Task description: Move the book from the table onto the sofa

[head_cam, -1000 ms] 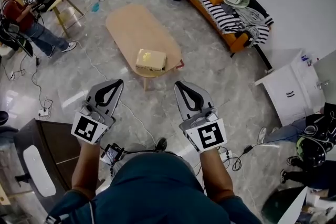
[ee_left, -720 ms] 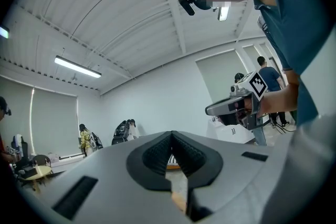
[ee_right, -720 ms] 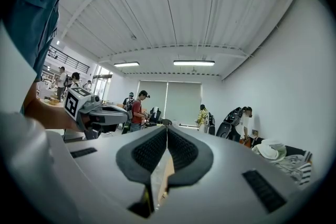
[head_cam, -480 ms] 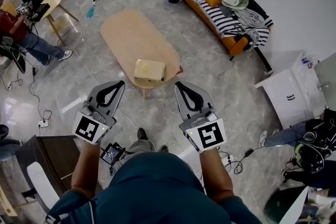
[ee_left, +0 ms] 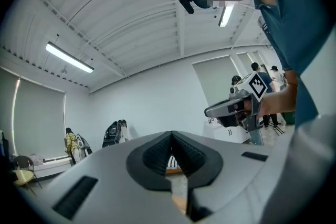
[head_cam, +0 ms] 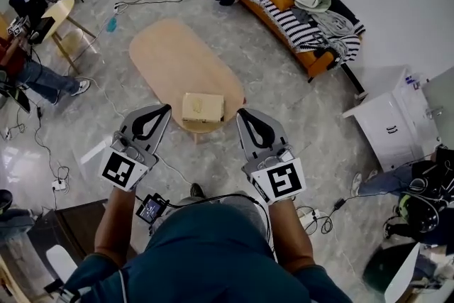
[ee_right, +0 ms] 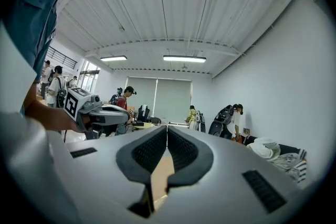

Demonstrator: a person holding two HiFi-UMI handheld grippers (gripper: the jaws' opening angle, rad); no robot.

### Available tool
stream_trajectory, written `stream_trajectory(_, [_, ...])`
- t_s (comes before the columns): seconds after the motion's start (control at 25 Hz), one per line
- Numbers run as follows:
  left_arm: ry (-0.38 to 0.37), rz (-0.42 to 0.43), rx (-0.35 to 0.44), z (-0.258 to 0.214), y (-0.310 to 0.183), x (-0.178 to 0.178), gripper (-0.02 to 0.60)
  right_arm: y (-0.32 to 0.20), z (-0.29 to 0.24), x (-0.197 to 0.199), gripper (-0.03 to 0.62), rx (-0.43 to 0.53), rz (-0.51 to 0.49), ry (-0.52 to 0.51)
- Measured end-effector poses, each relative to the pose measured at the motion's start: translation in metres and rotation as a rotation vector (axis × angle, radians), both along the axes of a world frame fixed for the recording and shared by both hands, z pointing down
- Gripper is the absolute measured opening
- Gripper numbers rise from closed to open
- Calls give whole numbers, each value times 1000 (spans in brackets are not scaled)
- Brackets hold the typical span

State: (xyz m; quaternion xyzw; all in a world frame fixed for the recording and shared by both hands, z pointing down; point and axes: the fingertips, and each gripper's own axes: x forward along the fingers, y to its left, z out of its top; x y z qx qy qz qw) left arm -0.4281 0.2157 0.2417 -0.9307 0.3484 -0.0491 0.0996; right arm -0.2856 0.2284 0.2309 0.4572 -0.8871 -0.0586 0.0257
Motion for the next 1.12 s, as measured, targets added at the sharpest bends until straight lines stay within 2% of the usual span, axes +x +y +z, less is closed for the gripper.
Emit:
stream_trajectory(0.2, [7, 22, -18, 6, -30, 8, 5, -31, 6, 7, 15, -25, 24, 1])
stream_trajectory(0.4, [-16, 9, -47, 18, -73, 24, 5, -73, 15, 25, 15, -52, 15, -11])
stream_trajectory(0.72, [-41, -59, -90, 41, -143, 53, 5, -151, 42, 52, 15, -130, -51, -35])
stream_trajectory(0.88, [-46, -95, -119, 66, -168, 59, 5, -184, 67, 55, 15, -153, -88, -25])
stream_trajectory(1.12, [-51, -126, -204, 105, -199, 53, 5, -219, 108, 49, 15, -223, -107, -27])
